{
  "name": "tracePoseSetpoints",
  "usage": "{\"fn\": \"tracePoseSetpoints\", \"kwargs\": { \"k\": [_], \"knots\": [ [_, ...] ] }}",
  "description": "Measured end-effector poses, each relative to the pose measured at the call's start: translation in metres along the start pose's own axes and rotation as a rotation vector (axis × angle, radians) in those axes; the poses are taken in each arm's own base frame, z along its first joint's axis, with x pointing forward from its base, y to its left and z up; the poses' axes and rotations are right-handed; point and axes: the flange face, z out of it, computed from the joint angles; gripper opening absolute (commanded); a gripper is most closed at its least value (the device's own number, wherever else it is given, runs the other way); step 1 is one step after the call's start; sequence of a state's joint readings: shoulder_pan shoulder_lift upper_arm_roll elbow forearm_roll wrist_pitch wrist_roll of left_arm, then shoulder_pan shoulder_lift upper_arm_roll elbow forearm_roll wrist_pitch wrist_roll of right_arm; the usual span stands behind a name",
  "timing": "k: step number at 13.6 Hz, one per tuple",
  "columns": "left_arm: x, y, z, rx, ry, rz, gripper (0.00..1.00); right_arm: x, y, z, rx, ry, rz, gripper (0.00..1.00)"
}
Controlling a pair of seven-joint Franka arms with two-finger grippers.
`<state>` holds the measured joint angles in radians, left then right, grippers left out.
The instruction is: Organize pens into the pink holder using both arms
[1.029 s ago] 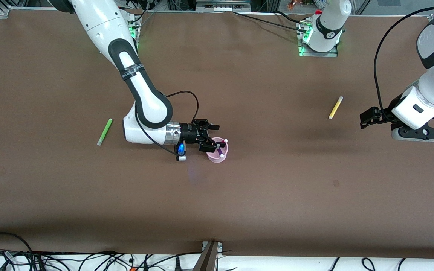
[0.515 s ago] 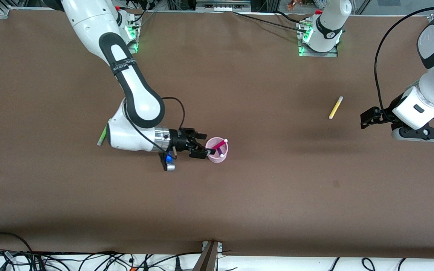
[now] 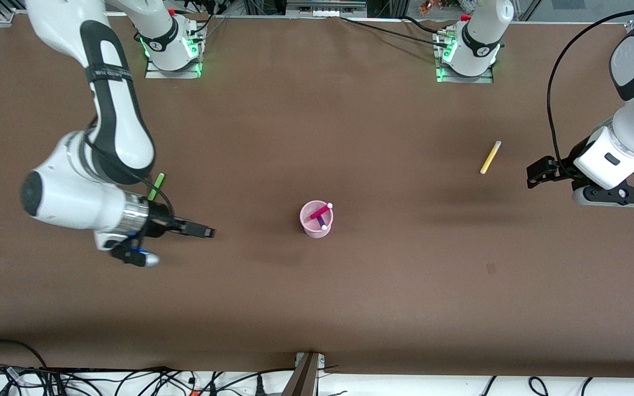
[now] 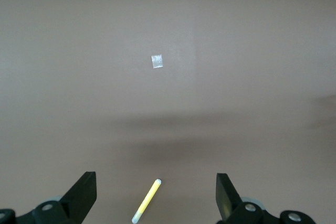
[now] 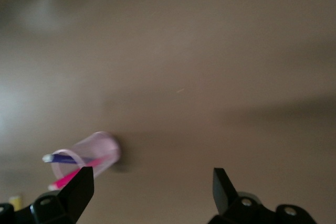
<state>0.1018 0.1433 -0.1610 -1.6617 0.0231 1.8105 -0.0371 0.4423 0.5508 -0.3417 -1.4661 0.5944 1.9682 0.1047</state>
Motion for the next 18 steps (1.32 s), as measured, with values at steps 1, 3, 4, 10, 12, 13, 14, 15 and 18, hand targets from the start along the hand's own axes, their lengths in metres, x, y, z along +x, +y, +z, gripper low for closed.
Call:
{"fn": "tracePoseSetpoints", "kwargs": {
  "k": [1, 3, 4, 10, 12, 13, 14, 15, 18],
  "knots": [
    [0.0, 0.0, 0.0, 0.0, 0.0, 0.0, 1.0, -0.003, 0.005, -0.026, -0.086, 0.021, -0.053, 1.0],
    [0.0, 0.0, 0.001, 0.0, -0.002, 0.0, 1.0, -0.018, 0.008, -0.078, -0.217, 0.028, -0.121, 1.0],
    [0.0, 0.0, 0.002, 0.0, -0.003, 0.0, 1.0, -0.028, 0.012, -0.107, -0.261, 0.023, -0.145, 1.0],
    [0.001, 0.0, 0.004, -0.001, -0.008, 0.0, 1.0, -0.092, 0.028, -0.233, -0.337, 0.077, -0.192, 1.0],
    [0.001, 0.0, 0.004, -0.001, -0.008, 0.0, 1.0, -0.102, 0.035, -0.236, -0.326, 0.069, -0.19, 1.0],
    [0.001, 0.0, 0.004, -0.001, -0.008, 0.0, 1.0, -0.104, 0.036, -0.234, -0.324, 0.064, -0.191, 1.0],
    [0.001, 0.0, 0.004, -0.001, -0.008, 0.0, 1.0, -0.105, 0.034, -0.231, -0.323, 0.062, -0.196, 1.0],
    [0.001, -0.001, 0.004, -0.001, -0.008, -0.001, 1.0, -0.105, 0.03, -0.228, -0.322, 0.065, -0.204, 1.0],
    [0.001, -0.001, 0.004, -0.001, -0.008, -0.001, 1.0, -0.106, 0.027, -0.226, -0.337, 0.064, -0.236, 1.0]
  ]
}}
